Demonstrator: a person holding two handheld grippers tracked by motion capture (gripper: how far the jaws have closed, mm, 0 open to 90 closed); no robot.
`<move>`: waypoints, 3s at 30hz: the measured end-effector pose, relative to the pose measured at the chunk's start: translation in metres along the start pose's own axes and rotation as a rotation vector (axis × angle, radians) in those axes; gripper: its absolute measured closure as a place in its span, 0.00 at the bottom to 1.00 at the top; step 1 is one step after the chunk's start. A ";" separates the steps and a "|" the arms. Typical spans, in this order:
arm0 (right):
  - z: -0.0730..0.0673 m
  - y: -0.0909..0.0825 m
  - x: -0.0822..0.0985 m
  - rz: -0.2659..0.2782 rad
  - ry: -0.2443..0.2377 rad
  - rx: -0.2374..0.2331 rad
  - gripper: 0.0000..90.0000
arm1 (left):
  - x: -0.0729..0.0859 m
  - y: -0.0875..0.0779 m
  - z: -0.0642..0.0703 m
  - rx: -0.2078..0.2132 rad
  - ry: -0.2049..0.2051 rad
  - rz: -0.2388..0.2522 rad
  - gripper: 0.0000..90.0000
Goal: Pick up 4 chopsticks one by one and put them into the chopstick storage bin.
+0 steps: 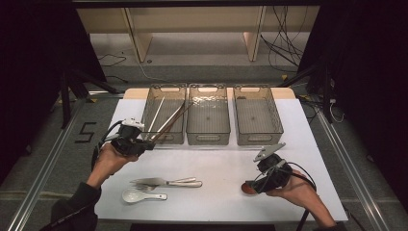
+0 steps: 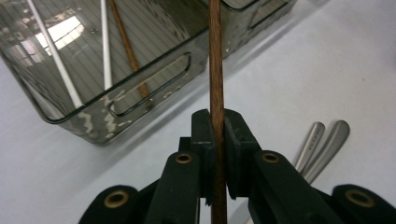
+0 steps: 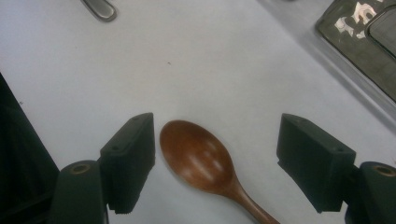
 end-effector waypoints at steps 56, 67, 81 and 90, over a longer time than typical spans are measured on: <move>-0.003 0.000 0.008 -0.016 -0.009 -0.012 0.31 | -0.064 0.060 -0.089 -0.168 -0.273 -0.030 0.93; -0.003 0.000 0.008 -0.016 -0.010 -0.014 0.32 | -0.071 0.063 -0.084 -0.170 -0.266 0.001 0.86; -0.003 -0.002 0.007 -0.014 0.002 -0.009 0.32 | -0.067 0.036 -0.042 -0.007 -0.194 0.037 0.37; -0.003 -0.001 0.007 -0.013 -0.004 -0.007 0.32 | -0.050 0.015 -0.007 0.081 -0.066 0.084 0.27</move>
Point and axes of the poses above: each handheld gripper's, and its own axes: y roughly forward along the jaws, x roughly out of its underside, z roughly to its right, the point moved 7 cm from there along y, roughly forward along the jaws, and after that the axes turned 1 degree about -y, right-handed, at the moved point
